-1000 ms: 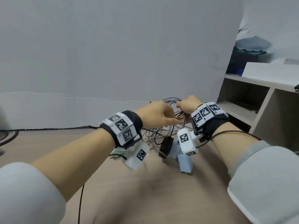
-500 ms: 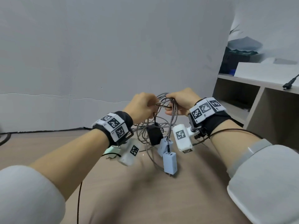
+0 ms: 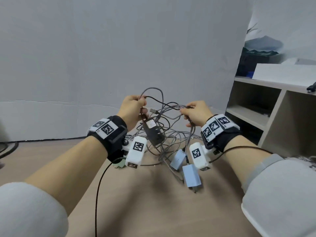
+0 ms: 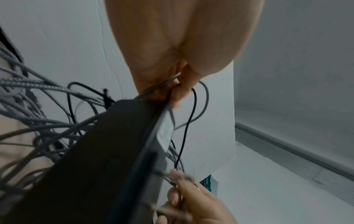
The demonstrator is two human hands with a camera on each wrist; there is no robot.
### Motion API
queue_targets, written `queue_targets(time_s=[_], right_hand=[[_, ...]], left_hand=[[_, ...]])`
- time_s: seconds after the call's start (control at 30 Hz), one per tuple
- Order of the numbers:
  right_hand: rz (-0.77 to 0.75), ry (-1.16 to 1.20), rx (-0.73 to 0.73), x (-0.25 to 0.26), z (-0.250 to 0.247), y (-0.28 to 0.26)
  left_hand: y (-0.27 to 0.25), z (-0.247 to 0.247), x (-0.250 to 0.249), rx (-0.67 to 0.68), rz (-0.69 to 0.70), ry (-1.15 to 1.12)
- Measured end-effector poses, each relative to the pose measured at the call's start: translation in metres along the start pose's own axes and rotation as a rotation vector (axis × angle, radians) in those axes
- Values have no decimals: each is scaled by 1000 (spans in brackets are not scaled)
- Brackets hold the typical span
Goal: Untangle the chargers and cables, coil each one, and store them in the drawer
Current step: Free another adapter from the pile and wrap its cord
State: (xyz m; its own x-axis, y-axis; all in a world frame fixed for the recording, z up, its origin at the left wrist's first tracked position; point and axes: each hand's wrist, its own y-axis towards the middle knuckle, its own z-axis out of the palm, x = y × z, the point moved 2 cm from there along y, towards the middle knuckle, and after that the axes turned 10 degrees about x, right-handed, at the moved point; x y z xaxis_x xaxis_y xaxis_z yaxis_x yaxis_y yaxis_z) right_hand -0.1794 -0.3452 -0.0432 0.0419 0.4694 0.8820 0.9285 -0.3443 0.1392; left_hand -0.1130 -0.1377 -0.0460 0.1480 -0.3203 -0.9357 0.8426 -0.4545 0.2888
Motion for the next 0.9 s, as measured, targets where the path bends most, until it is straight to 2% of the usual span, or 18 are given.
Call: queue_targets(time_s=[0.07, 0.17, 0.23, 0.33, 0.43, 0.53, 0.67, 0.77, 0.83, 0.9], right_hand=[[41, -23, -60, -3, -4, 3], [85, -17, -120, -6, -4, 9], [84, -170, -164, -2, -3, 9], [-13, -491, -201, 11, 3, 1], [-192, -713, -66, 25, 22, -14], [-228, -944, 52, 27, 35, -16], [-154, -916, -34, 23, 30, -6], [-171, -902, -150, 24, 24, -2], [-233, -767, -230, 31, 16, -1], [-294, -531, -229, 41, 7, 0]], left_hand=[[0, -1, -2, 31, 14, -13], [-5, 4, -8, 186, 12, 78], [-9, 7, -13, 298, -22, 117], [-11, 5, -18, 318, 0, 189], [-9, 5, -23, 292, 83, 266], [-9, 7, -30, 275, 142, 282], [-11, 8, -43, 217, 145, 138], [-12, -1, -42, 169, 119, 103], [-11, -8, -33, 143, 82, 145], [-11, -14, -20, 144, 34, 200]])
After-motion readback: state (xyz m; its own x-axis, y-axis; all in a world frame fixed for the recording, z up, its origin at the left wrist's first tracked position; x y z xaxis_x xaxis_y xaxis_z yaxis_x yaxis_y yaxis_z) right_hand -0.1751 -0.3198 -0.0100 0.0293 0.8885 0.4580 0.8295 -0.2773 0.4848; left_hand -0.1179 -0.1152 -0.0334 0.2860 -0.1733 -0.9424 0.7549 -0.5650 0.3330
